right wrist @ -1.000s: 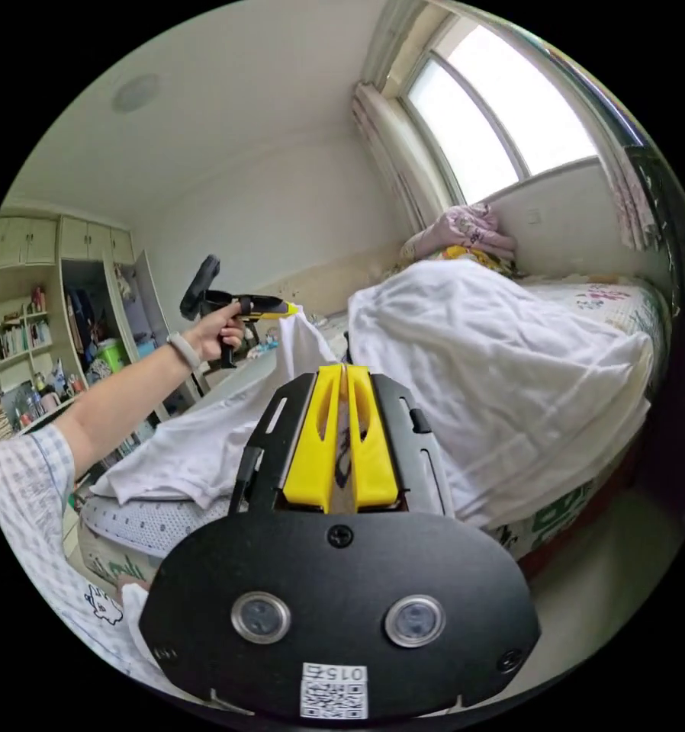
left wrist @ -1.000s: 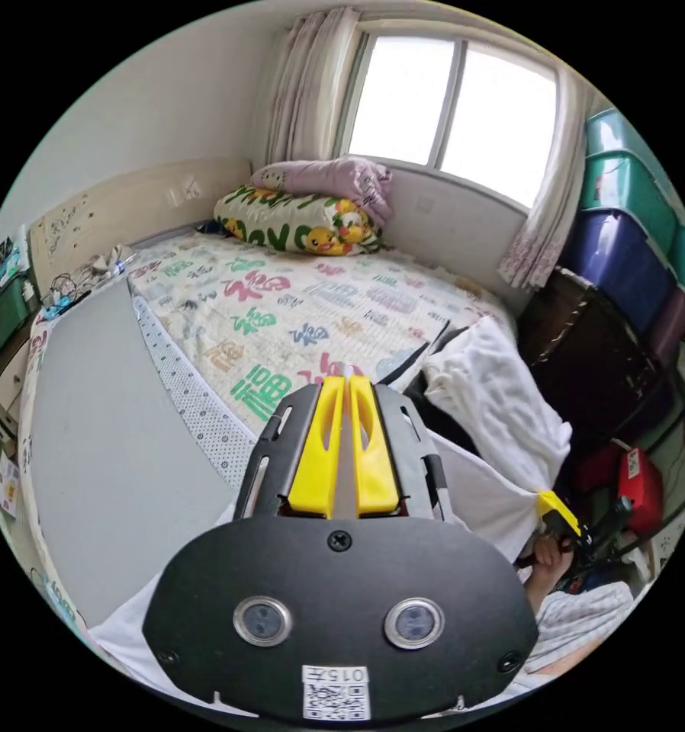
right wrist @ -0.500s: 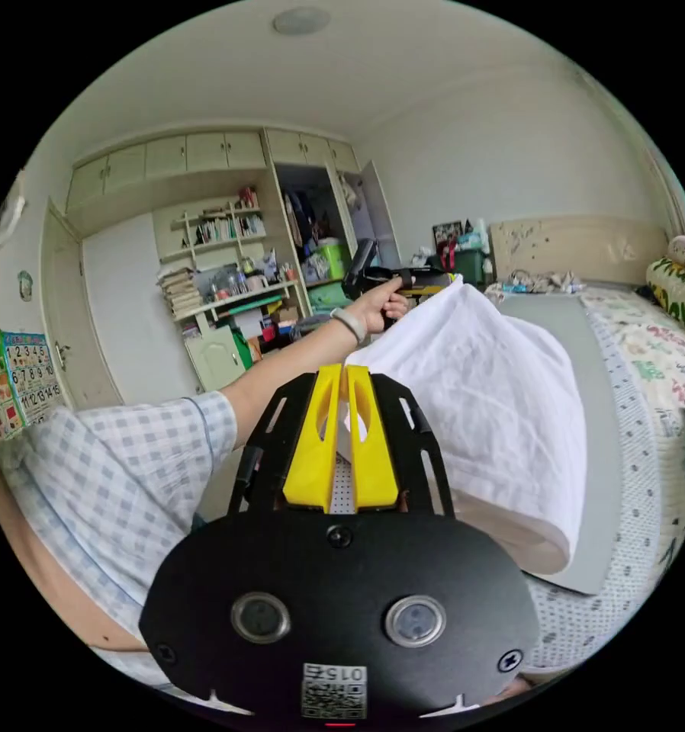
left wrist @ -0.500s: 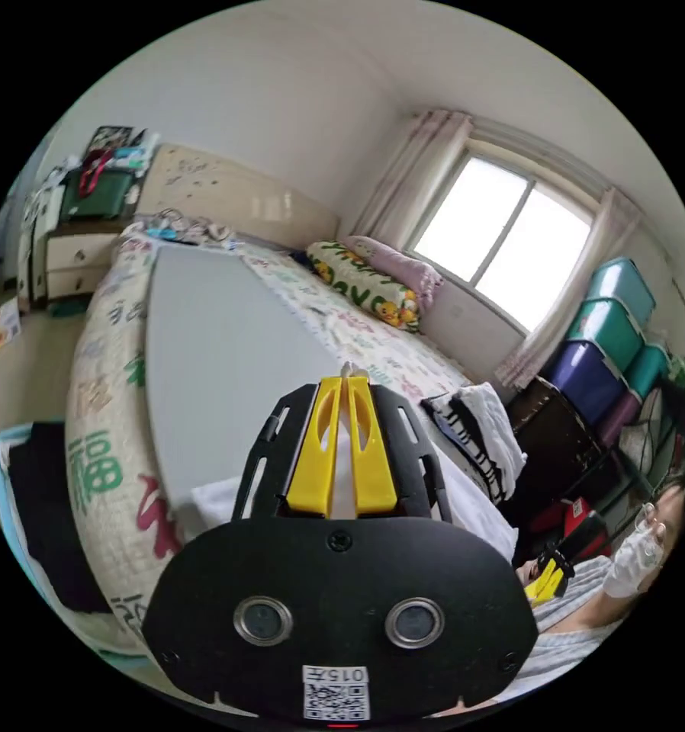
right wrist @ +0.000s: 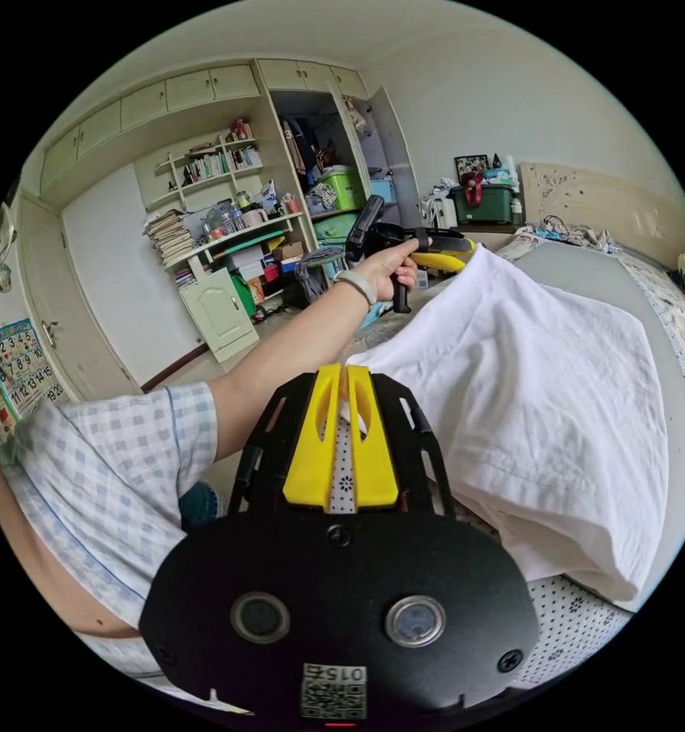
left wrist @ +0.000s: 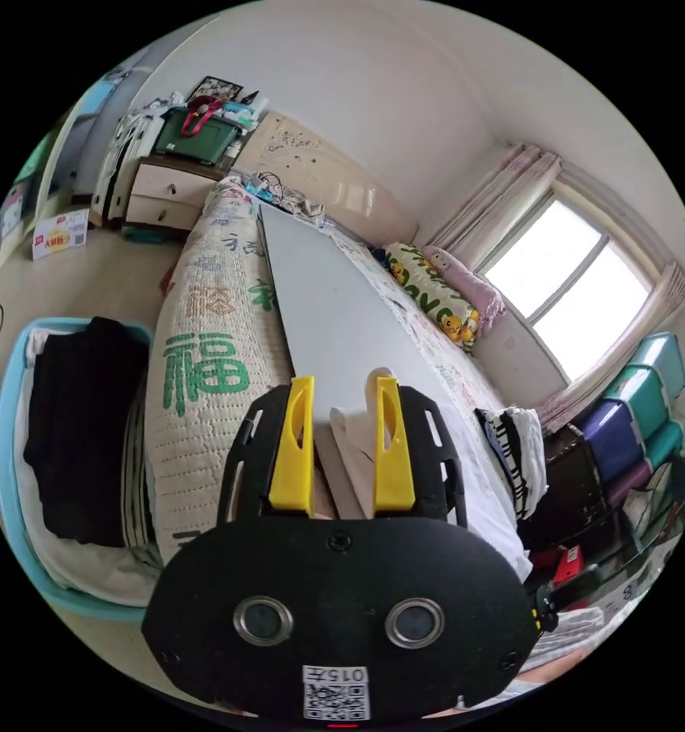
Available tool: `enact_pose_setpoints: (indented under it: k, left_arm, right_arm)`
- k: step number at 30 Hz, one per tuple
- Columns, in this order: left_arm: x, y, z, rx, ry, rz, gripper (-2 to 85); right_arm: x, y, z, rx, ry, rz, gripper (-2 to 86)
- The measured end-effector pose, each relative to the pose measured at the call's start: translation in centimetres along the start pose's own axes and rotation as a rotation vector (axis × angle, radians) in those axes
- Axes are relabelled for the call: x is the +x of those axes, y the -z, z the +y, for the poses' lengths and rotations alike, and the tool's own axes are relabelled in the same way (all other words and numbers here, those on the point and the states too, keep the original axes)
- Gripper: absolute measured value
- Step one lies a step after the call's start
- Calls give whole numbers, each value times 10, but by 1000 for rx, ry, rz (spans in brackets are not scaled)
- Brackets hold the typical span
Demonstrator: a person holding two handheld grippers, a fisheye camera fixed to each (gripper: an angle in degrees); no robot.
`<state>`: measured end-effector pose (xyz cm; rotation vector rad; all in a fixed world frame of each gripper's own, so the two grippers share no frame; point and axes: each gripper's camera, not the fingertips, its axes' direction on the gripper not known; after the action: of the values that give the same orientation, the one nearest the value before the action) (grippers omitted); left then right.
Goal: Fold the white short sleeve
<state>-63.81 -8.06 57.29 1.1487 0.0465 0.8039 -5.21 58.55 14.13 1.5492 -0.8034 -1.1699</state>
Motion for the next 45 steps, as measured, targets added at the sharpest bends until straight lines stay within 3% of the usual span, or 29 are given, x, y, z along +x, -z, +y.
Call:
enact_pose_setpoints:
  k: [4, 7, 11, 17, 27, 30, 33, 35, 38, 45]
  left_arm:
    - [-17, 0, 53, 52, 74, 16, 115]
    - [-1, -25, 78, -32, 30, 75, 116]
    - [53, -75, 110, -169, -116, 2, 93]
    - [108, -89, 157, -114, -226, -138, 21]
    - [154, -153, 229, -223, -325, -358, 28]
    - [129, -142, 247, -176, -231, -307, 67]
    - [80, -101, 267, -54, -88, -113, 100]
    - [40, -82, 285, 8, -15, 52, 107]
    - [3, -96, 305, -40, 53, 33, 126]
    - [-41, -160, 328, -205, 85, 181, 152]
  right_arm:
    - [-10, -38, -6, -38, 21, 42, 5]
    - [-17, -65, -12, -69, 49, 100, 5]
    - [-17, -95, -20, -97, 71, 114, 6]
    - [-4, -125, -36, -125, 75, 79, 6]
    - [21, -159, -82, -167, 59, -2, 33]
    - [26, -156, -102, -218, 102, -133, 57]
    - [46, -126, -133, -194, 138, -202, 61]
    - [78, -102, -168, -133, 134, -57, 61]
    - [141, -107, -224, -128, 49, 148, 41]
    - [253, -209, -320, -399, -159, 254, 0]
